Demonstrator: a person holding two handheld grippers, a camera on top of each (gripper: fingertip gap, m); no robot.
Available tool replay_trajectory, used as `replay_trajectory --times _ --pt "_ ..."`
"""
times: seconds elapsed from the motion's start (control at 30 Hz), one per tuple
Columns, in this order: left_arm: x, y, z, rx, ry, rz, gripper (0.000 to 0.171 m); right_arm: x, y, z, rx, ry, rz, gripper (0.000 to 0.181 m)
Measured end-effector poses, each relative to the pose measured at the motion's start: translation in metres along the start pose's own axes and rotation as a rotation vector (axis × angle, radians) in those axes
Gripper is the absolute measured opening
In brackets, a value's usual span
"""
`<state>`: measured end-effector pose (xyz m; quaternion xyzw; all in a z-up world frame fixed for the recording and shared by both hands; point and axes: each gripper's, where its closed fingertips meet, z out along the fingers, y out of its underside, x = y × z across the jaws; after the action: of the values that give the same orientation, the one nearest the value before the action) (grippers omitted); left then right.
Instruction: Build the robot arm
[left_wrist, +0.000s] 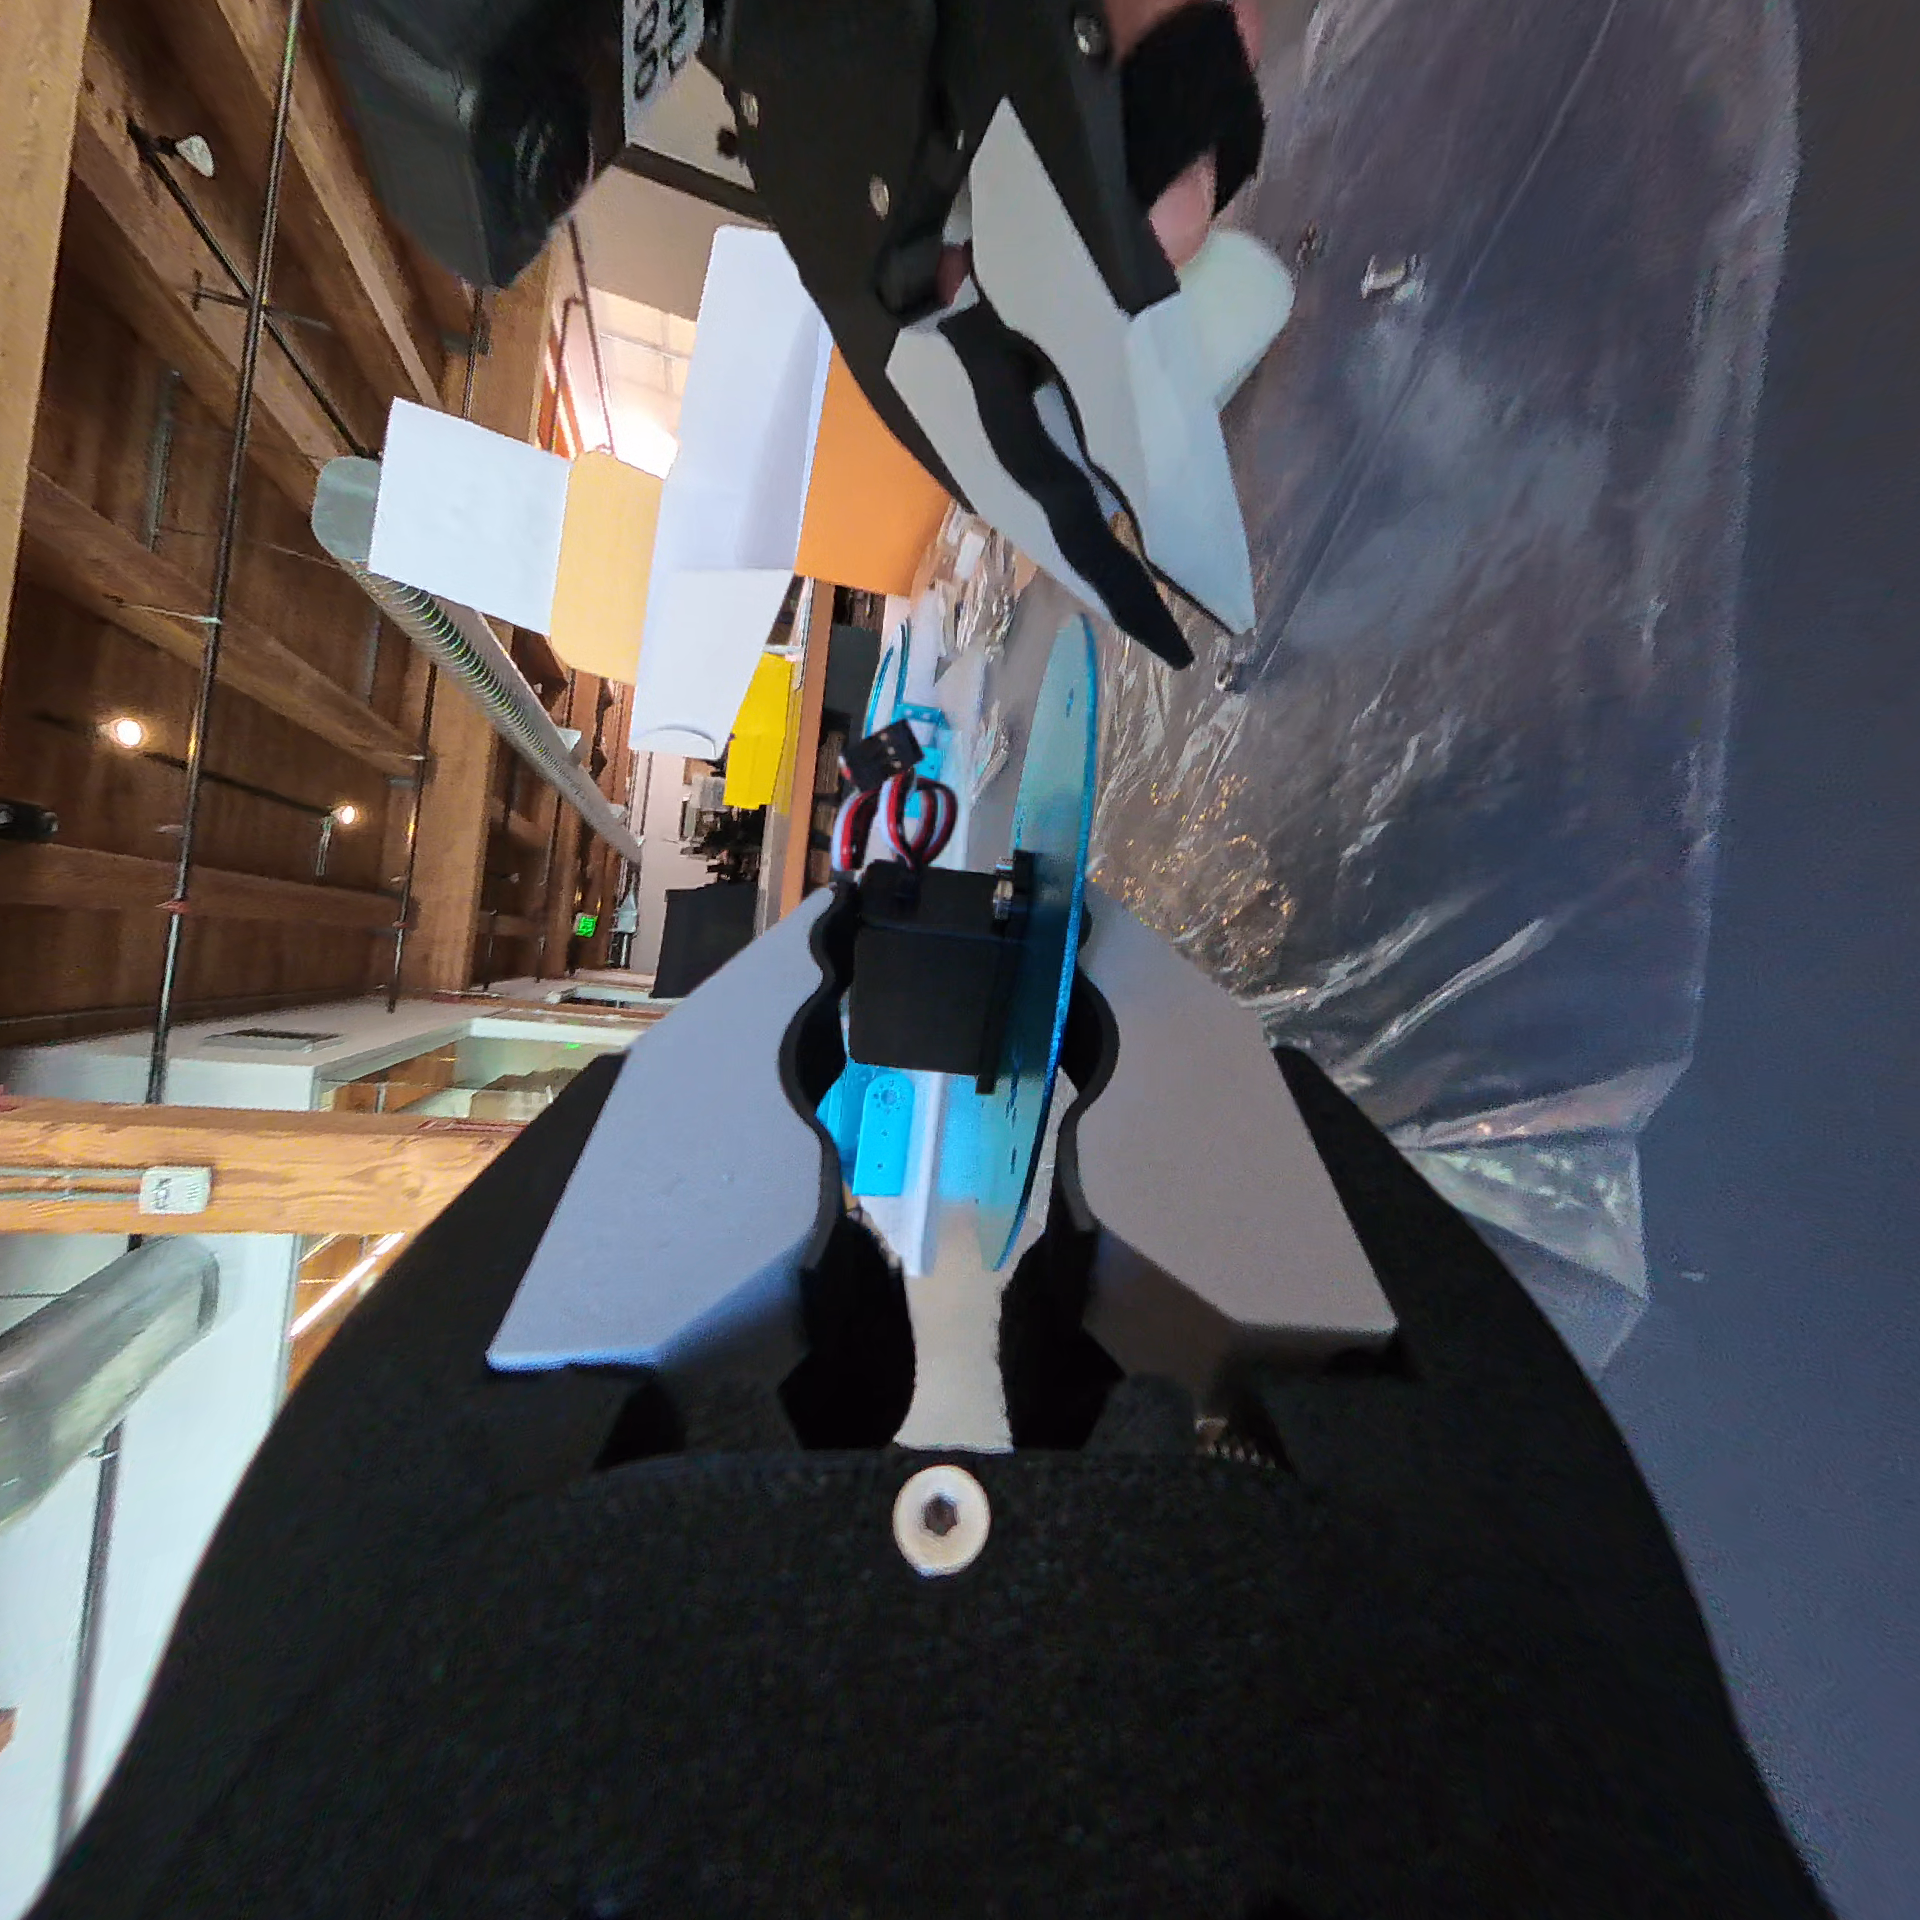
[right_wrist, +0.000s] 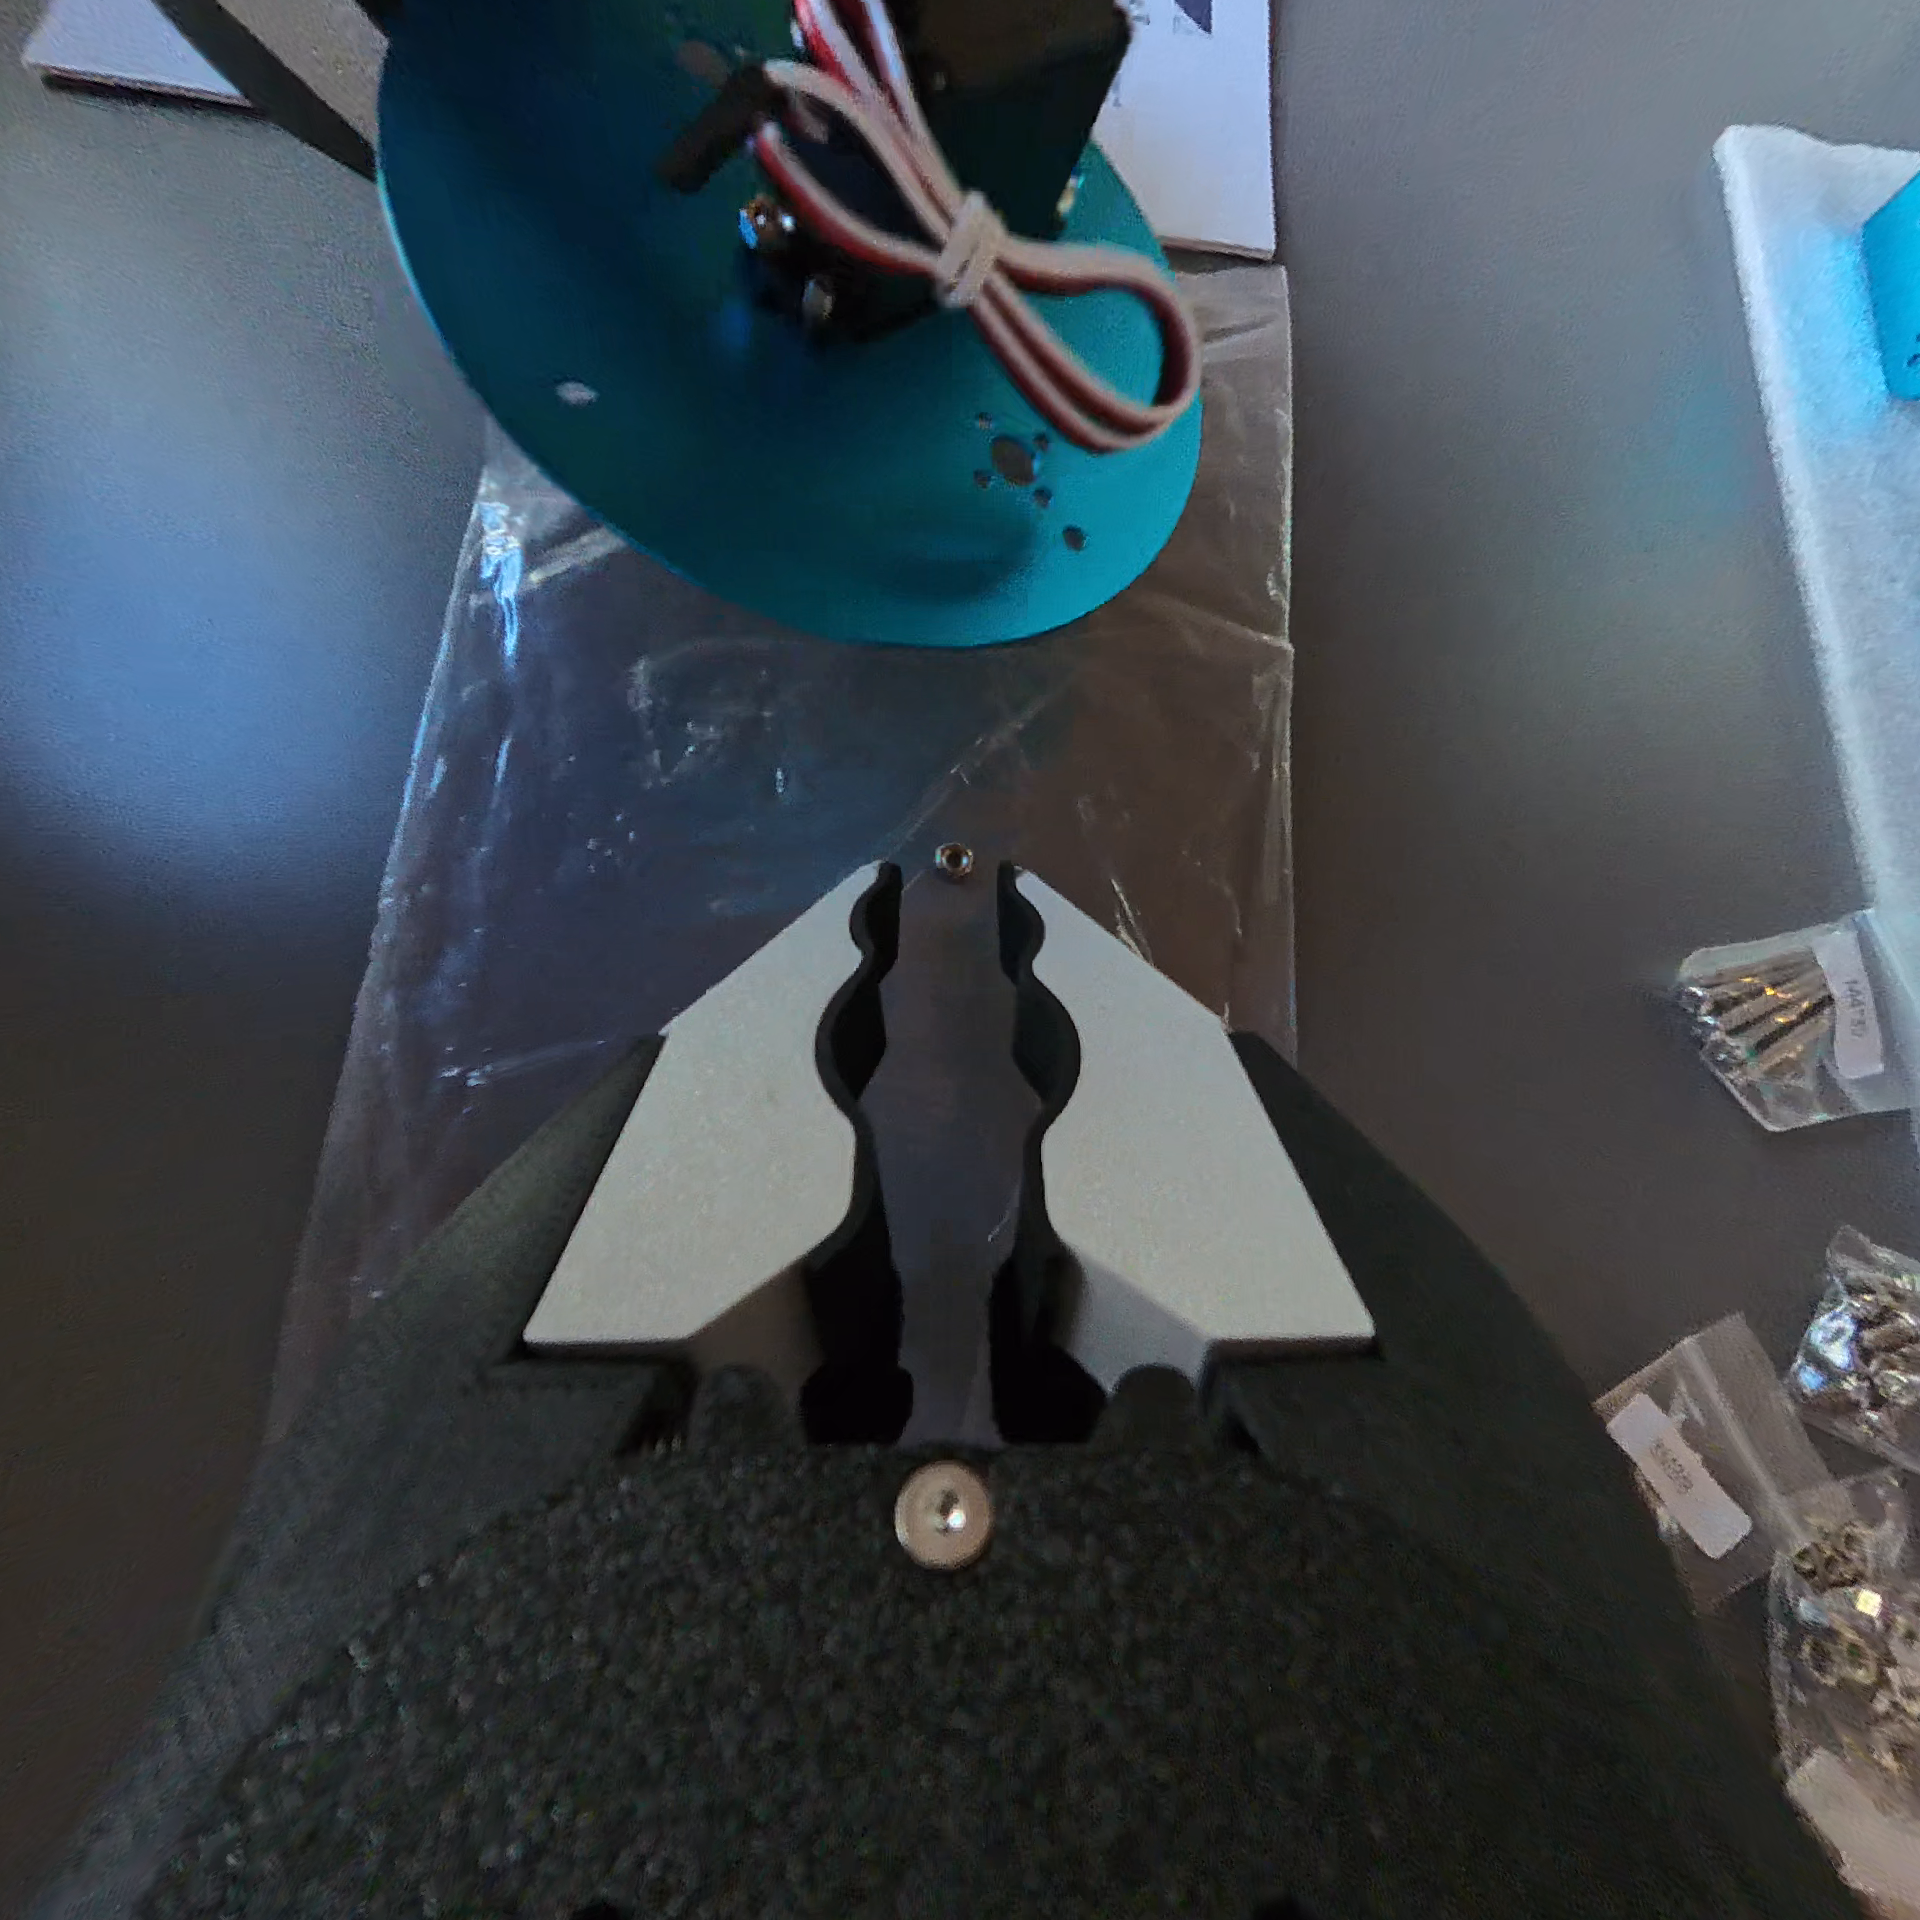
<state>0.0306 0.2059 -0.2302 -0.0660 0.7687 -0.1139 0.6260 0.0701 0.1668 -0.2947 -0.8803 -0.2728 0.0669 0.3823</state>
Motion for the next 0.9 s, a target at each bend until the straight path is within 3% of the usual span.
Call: replay_trajectory --times 0.17,0.23,0.47,0.67,0.9 --pt "0.001 0.005 0.003 -0.010 0.004 -0.022 0.036 0.000 -0.003 0.008 0.012 0.008 -0.024 0.015" --pt "0.003 0.006 0.004 -0.012 0.008 -0.034 0.036 -0.001 -0.002 0.010 0.012 0.011 -0.017 0.006" --pt "0.006 0.009 0.008 -0.035 -0.009 -0.049 0.036 0.002 -0.008 0.003 0.064 0.033 0.027 0.006" --pt "0.009 0.003 0.009 -0.048 -0.018 -0.065 0.036 -0.013 -0.061 -0.031 0.294 0.002 0.125 0.005" --pt "0.005 -0.006 0.006 -0.043 -0.051 -0.104 0.036 -0.020 -0.080 -0.015 0.304 0.037 0.158 0.006"
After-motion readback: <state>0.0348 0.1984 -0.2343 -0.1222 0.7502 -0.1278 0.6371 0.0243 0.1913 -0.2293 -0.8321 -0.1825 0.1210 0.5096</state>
